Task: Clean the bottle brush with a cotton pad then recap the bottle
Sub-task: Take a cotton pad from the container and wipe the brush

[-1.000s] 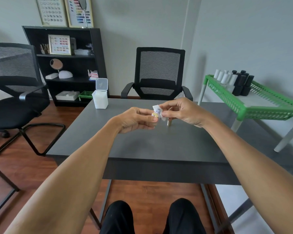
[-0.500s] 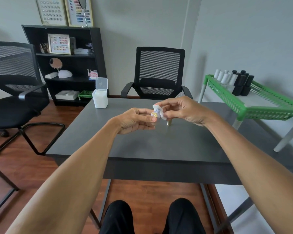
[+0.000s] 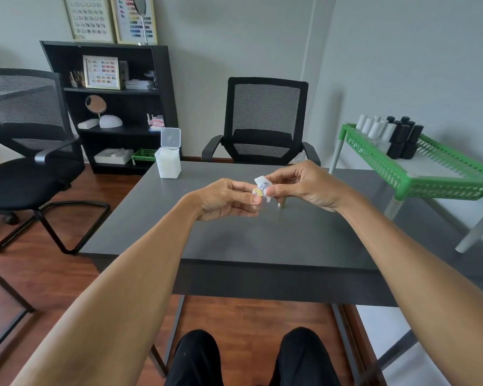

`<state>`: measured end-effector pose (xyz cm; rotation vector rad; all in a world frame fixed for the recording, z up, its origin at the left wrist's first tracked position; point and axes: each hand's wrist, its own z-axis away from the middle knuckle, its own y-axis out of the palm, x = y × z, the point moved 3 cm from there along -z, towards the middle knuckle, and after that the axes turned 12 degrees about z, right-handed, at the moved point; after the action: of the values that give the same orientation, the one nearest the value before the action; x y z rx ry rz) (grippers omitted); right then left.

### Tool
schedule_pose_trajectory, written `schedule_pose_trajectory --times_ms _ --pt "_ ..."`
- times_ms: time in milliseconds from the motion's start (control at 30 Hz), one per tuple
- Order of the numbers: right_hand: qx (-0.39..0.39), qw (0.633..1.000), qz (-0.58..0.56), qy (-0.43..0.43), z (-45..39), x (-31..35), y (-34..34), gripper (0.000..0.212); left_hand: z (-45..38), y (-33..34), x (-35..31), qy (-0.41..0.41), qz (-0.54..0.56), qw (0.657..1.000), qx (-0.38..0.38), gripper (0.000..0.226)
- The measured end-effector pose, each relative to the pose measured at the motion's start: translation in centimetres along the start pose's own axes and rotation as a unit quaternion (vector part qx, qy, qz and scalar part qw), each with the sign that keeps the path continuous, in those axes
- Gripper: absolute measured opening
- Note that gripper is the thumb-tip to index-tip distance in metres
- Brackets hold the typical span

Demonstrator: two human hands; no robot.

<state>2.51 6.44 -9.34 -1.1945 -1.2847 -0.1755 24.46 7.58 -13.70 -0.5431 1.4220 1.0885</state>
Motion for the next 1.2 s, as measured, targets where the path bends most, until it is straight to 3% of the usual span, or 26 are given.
schedule_pose_trajectory --times_ms 167,300,567,833,1000,1200 --pt "0.039 0.999 -0.019 0.003 0.2 0.1 -0.2 0.032 0.3 -0.1 0.0 0.002 0.01 1.0 0.013 0.023" --pt "0.032 0.999 -0.011 -0.001 0.2 0.0 -0.3 0.036 0.6 0.3 0.0 -0.011 0.018 0.999 0.043 0.059" --pt "0.045 0.997 -0.051 -0.028 0.2 0.2 0.1 0.038 1.0 0.5 -0.3 -0.012 0.067 0.996 0.06 0.083" --pt "0.02 0.999 -0.041 -0.021 -0.2 -0.3 0.2 0.029 0.9 0.5 -0.1 -0.026 0.038 0.997 0.056 0.054" --pt "0.004 1.0 -0.004 -0.019 -0.1 -0.2 0.2 0.037 0.4 0.3 0.0 -0.028 0.04 0.998 0.031 0.018" --pt "-0.015 0.999 0.032 -0.016 0.2 0.1 -0.1 0.032 0.3 0.6 -0.1 -0.008 -0.005 1.0 0.018 0.015"
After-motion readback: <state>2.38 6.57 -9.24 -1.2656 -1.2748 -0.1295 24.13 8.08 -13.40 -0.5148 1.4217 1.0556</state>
